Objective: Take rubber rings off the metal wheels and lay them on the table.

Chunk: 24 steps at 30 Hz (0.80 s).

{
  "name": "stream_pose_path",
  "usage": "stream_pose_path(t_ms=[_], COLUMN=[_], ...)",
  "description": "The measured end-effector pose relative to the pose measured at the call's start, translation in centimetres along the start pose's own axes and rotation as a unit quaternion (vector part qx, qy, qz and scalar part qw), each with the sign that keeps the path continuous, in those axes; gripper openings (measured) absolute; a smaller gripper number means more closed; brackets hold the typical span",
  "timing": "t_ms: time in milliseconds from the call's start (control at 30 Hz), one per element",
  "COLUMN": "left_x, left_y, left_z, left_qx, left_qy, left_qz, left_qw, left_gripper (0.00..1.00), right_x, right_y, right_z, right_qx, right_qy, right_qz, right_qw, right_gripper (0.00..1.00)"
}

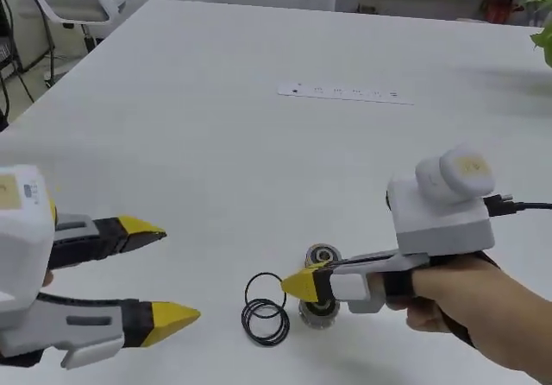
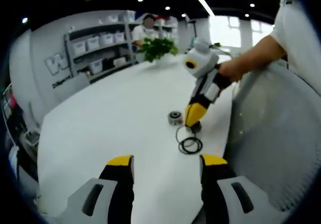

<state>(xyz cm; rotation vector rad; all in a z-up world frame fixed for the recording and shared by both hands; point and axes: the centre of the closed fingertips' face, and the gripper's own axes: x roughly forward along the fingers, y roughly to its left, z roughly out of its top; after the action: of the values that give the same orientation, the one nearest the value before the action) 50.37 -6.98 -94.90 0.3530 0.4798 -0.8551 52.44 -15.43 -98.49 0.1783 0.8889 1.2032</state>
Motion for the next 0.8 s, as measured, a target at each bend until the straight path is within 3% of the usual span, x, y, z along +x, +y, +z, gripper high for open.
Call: stream_pose_path(t_ms=[100,233,400,800], left_x=[-0.5,-1.1,-1.5,-1.2], left_y=[0.0,0.3,0.6,0.5], left_z=[-1.3,-2.0,-1.7,-2.1], left_qx=[-0.017,-0.038,-0.056,-0.055], left_qy=[0.008,0.006,-0.011,-0.009], left_qz=[0.007,0.022,0.034,0.034], left_qw=[0.9998,0.999,0.9978,0.9978], left_gripper=[0.54,0.54,0.53,0.53], right_x=[0.2,0.6,0.9,0.7], right_y=[0.0,0.1,0.0,-0.6], right_z=[-0.5,-0.9,-1.4,-1.8], right_qx=[0.0,0.014,0.014,0.015], right_qy=[0.01,0.015,0.025,0.036], right_qz=[0.003,0.013,0.009,-0.005], right_qw=[0.9999,0.9997,0.9996,0.9992], right_gripper=[0.0,0.0,0.0,0.0])
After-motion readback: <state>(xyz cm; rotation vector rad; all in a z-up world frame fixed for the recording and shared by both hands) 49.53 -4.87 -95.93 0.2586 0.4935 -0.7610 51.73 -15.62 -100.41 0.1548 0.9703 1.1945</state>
